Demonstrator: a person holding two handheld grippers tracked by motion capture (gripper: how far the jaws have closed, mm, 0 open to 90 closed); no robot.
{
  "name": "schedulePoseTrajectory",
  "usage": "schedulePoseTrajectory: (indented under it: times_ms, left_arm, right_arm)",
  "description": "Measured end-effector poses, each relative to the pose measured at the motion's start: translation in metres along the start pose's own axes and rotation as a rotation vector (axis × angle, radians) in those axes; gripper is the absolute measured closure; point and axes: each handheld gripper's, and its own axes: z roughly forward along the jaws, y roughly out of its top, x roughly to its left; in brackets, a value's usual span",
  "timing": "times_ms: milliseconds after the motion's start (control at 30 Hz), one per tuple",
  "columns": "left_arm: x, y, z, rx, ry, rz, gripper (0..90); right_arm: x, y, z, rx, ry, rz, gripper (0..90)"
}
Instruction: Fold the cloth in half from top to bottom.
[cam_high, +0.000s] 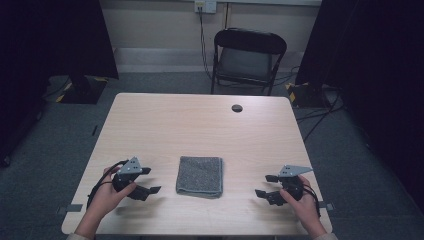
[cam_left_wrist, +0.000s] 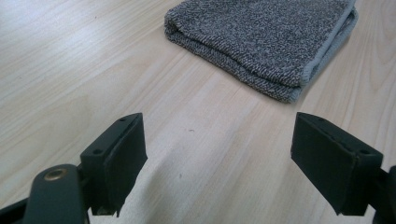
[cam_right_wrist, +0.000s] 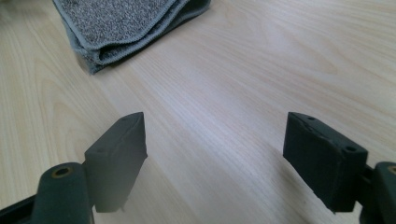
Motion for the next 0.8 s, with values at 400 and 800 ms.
schedulePoseTrajectory:
  times_ms: [400, 800]
  left_arm:
    - [0.005, -0.005, -0.01, -0.012, 0.021, -0.008, 18.1]
    - [0.01, -0.017, -0.019, -0.001, 0.029, -0.02, 18.4]
  right_arm:
    - [-0.005, -0.008, -0.014, -0.012, -0.032, 0.001, 21.2]
    - [-0.014, -0.017, -0.027, -0.022, -0.055, 0.015, 21.2]
